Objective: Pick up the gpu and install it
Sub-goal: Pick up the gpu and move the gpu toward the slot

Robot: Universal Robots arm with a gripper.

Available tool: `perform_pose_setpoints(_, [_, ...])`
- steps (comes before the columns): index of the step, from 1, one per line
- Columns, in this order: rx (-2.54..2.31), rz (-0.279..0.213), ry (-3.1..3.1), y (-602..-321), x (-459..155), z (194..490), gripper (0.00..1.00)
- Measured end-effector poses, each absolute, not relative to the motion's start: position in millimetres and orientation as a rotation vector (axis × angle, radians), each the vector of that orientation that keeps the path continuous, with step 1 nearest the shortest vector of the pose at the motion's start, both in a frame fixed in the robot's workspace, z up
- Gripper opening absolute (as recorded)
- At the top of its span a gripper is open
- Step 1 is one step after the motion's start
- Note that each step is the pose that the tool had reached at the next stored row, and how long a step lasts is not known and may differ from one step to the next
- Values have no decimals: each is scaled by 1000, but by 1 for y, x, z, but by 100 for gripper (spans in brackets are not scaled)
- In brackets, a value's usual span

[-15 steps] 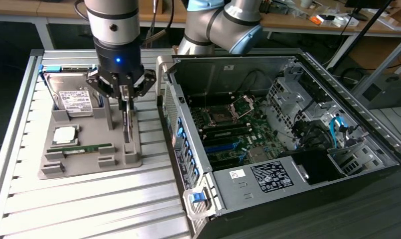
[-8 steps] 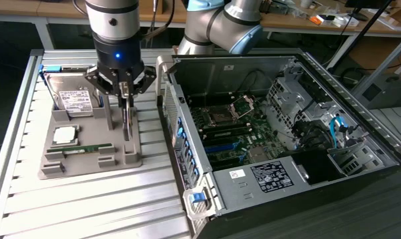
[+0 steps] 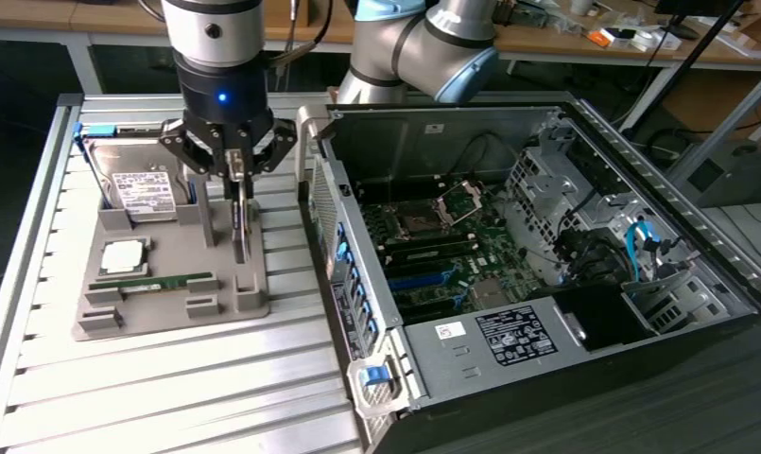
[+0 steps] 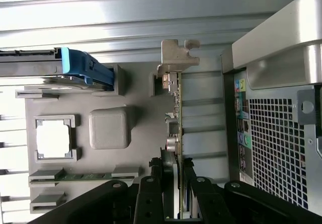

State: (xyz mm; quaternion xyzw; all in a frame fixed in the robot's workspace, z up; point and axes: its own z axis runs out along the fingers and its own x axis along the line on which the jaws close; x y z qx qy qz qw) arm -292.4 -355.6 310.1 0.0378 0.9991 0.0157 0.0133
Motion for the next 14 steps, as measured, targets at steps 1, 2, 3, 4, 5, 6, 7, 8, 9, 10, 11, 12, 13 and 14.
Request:
perform_pose_setpoints(1, [118, 49, 3112, -356, -292, 311, 27])
perform_pose_setpoints(2, [118, 49, 3112, -356, -292, 313, 27])
perform_pose_setpoints(3, [118, 49, 3112, -356, -292, 314, 27])
perform_pose_setpoints(4, [118, 49, 3112, -356, -292, 315, 27])
perform_pose_setpoints(5, [118, 49, 3112, -356, -292, 316, 27])
perform_pose_setpoints(6, [118, 49, 3112, -356, -292, 317, 27])
perform_pose_setpoints(7, [118, 49, 3112, -356, -292, 318, 27])
perform_pose_setpoints(8, [118, 49, 3112, -356, -292, 319, 27])
perform_pose_setpoints(9, [118, 49, 3112, -356, -292, 321, 27])
perform_pose_setpoints(10, [118, 49, 3112, -356, -292, 322, 27])
perform_pose_setpoints(11, [118, 49, 3112, -356, -292, 322, 27])
perform_pose_setpoints(12, [118, 49, 3112, -356, -292, 323, 27])
perform_pose_setpoints(13, [118, 49, 3112, -356, -292, 325, 27])
perform_pose_setpoints(14, [118, 49, 3112, -356, -292, 326, 27])
